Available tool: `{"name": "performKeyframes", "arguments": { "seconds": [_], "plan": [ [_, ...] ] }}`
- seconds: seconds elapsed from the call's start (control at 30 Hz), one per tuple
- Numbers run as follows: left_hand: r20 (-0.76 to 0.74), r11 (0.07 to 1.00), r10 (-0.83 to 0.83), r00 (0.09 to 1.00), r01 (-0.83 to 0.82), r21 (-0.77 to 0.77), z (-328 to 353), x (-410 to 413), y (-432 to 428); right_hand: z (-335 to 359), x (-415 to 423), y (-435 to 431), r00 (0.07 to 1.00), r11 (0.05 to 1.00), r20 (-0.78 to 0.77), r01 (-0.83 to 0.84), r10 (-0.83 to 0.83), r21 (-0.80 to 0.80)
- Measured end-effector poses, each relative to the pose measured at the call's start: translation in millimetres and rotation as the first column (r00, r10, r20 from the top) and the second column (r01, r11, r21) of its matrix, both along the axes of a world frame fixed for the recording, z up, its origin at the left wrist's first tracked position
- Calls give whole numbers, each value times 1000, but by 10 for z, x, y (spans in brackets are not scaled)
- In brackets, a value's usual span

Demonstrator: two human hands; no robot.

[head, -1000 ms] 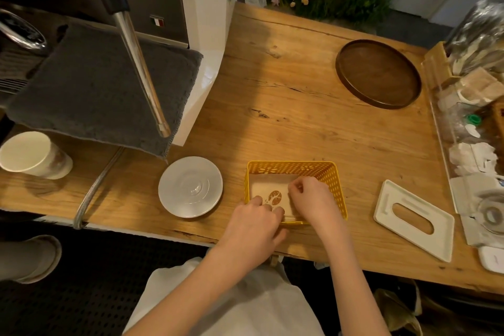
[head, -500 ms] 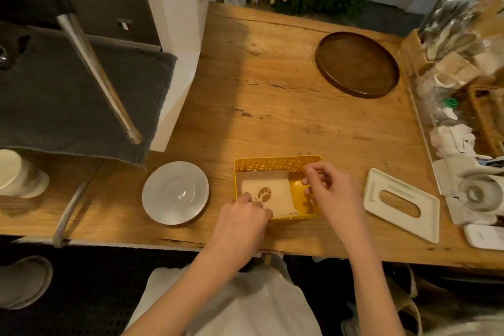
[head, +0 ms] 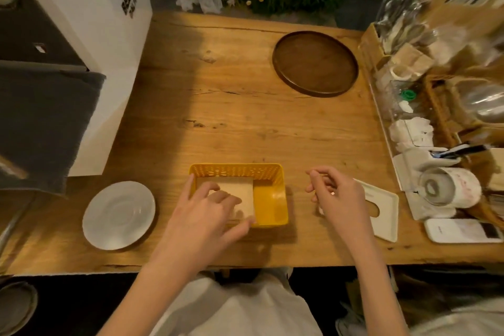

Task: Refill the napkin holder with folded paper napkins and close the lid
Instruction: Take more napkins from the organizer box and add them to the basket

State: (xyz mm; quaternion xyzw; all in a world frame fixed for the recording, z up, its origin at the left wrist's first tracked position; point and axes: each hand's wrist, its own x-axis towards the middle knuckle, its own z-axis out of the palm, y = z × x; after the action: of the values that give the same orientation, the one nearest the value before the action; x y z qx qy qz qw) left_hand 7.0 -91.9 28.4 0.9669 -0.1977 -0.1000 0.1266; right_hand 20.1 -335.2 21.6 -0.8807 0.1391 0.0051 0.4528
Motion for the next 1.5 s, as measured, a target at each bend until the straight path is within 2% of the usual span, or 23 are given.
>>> {"name": "performKeyframes", "arguments": {
  "seconds": [0.2,0.4,0.73,0.8,0.93,1.07,1.3,1.5],
  "plan": [
    [151,994,108,983,-103,-40,109,96,-744,112,61,-678,1000,1000,-15,-13,13,4],
    [206,982,104,973,-67,-177,125,169,-1627,119,-21,-1414,1000,999,-8,-29,29,-25],
    [-62,942,71,996,-88,-325,-39,180,-2675,239,-288,-2579,991,992,63,121,-119,-20],
    [-105,934,59,993,-92,-344,-48,209,-2841,269,-348,-2793,979,984,115,173,-168,-38],
    [-185,916,34,982,-104,-388,-67,238,-3084,313,-423,-3224,926,940,213,333,-311,-75],
    [-246,881,21,969,-134,-454,-108,251,-3196,294,-351,-3667,889,890,232,433,-395,-144],
    [-299,872,33,954,-173,-458,-113,317,-3256,92,32,-3971,974,926,96,227,-207,-302],
    [-324,862,31,945,-189,-471,-240,230,-3235,-87,452,-4068,986,932,-125,63,-114,-356]
  ]
}}
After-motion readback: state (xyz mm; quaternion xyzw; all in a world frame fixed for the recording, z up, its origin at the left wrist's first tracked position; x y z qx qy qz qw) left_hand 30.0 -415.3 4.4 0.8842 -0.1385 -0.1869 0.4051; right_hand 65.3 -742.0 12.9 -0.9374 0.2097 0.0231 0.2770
